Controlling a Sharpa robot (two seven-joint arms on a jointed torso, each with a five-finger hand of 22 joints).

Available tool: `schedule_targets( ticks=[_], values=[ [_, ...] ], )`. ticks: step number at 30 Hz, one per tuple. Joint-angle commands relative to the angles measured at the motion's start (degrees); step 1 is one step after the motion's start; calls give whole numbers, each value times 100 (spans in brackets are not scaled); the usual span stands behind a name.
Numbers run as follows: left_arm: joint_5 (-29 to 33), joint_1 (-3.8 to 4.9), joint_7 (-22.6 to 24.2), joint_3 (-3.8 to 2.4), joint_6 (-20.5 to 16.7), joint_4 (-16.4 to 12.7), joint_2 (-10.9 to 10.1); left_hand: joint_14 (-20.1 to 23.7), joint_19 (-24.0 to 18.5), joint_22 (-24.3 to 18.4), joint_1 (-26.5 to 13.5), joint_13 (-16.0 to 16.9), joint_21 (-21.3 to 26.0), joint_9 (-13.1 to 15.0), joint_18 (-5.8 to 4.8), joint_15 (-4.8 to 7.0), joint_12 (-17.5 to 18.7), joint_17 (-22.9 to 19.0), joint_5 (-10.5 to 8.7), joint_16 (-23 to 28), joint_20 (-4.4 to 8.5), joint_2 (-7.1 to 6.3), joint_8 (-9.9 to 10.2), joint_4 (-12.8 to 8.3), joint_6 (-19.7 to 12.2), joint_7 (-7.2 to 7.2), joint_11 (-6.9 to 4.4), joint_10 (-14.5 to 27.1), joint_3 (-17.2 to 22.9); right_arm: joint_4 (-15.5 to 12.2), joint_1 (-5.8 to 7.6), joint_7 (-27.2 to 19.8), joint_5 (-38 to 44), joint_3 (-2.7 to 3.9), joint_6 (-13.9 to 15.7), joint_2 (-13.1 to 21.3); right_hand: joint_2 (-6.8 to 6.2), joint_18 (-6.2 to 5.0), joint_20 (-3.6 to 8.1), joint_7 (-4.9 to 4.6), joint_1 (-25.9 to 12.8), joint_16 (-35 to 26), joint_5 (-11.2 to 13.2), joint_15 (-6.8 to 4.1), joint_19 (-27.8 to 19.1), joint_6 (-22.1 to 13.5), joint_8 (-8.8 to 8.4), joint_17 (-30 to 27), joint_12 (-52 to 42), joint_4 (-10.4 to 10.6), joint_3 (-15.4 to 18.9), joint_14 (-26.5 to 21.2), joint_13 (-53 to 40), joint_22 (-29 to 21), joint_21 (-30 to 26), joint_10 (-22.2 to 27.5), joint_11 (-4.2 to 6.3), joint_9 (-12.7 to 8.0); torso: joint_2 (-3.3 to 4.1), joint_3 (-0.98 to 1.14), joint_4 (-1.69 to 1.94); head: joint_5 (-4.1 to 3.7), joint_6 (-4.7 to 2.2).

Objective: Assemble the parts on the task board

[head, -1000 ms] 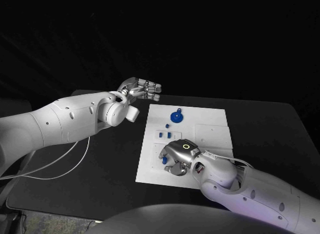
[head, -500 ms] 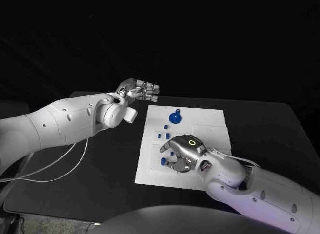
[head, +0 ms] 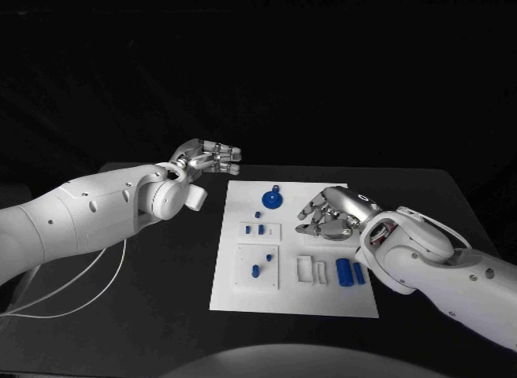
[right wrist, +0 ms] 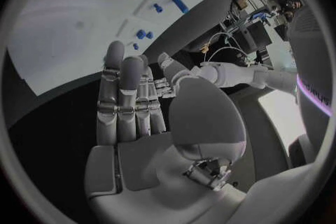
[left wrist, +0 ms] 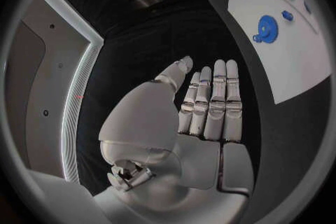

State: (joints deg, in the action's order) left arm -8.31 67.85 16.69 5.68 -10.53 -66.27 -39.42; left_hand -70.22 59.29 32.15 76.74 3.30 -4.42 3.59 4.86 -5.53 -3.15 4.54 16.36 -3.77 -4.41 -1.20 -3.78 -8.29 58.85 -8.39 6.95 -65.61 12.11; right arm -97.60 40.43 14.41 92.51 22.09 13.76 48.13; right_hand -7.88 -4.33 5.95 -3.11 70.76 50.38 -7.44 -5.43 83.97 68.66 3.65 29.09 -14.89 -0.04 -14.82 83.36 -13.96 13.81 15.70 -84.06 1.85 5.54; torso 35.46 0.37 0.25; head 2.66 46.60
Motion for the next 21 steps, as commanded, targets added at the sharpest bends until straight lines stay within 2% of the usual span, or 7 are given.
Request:
schedule_targets(
  ticks=[1,2,9,12,13,18,21],
  values=[
    [8,-10,99,-2,100,4,-2,37,46,-26,-35,5,28,0,-33,13,-24,9,-24,13,8,-19,11,53,1,4,-18,-19,-7,103,37,284,-1366,50,-528,193,90,117,124,51,-95,319,-56,-83,249,53,7,273,-1320,182,188,-29,-1424,44,318,203,99,147,-48,10,-22,-100,-39],
    [6,-15,106,-2,103,7,-3,35,47,-38,-33,9,31,1,-36,20,-39,10,-26,13,9,-13,7,59,15,12,-54,-125,-7,131,46,371,-1475,62,-620,252,73,132,149,34,-94,576,-70,-92,206,4,14,555,-2380,278,174,-181,-2780,55,548,881,107,304,-59,12,-28,-122,-41],
    [1,-69,251,2,216,58,3,29,68,-165,-223,9,52,1,-85,13,-30,11,-75,11,-5,-117,12,196,24,41,-95,-260,-141,240,88,1043,-1935,107,-1662,602,-29,42,108,76,-326,768,-136,-74,268,-50,11,1045,-3412,792,128,-216,-4428,-73,797,719,96,956,-106,22,-52,-235,-29],
    [-31,-85,319,3,274,77,10,64,67,-436,-214,13,76,4,-120,-18,-32,23,-975,11,-51,-198,6,323,21,54,-85,-283,-765,243,92,1232,-2038,111,-2014,656,-12,52,123,113,-375,791,-316,-83,266,-45,6,1226,-3401,837,212,-215,-4649,-119,875,659,116,1301,-124,16,-62,-264,-6],
    [-41,-91,346,3,299,88,17,77,98,-657,-106,17,61,5,-126,-24,-38,47,-1037,11,-56,-95,4,403,17,52,-79,-288,-1236,236,93,1339,-2036,112,-2152,675,-11,50,122,109,-404,780,-315,-82,266,-74,6,1292,-3363,891,221,-204,-4725,-151,894,642,115,1459,-134,12,-71,-271,18],
    [-67,-112,402,3,351,103,30,83,214,-1270,98,16,48,7,-144,-23,-33,109,-1013,11,-53,142,1,474,-3,42,-78,-319,-1937,201,92,1955,-1936,114,-2362,715,29,51,139,131,-460,821,-383,-100,269,-64,16,1501,-3260,1016,223,-177,-4818,-198,979,582,129,1811,-155,13,-84,-282,53],
    [-75,-121,420,3,358,111,32,91,266,-1527,109,19,38,4,-149,-28,-40,118,-986,11,-54,174,5,477,-15,35,-68,-280,-2033,209,91,2283,-2021,113,-2382,728,-13,89,151,148,-568,833,-78,-105,267,-88,9,1603,-3223,918,-202,-173,-4857,-219,1034,545,144,1976,-164,7,-79,-290,73]
  ],
)
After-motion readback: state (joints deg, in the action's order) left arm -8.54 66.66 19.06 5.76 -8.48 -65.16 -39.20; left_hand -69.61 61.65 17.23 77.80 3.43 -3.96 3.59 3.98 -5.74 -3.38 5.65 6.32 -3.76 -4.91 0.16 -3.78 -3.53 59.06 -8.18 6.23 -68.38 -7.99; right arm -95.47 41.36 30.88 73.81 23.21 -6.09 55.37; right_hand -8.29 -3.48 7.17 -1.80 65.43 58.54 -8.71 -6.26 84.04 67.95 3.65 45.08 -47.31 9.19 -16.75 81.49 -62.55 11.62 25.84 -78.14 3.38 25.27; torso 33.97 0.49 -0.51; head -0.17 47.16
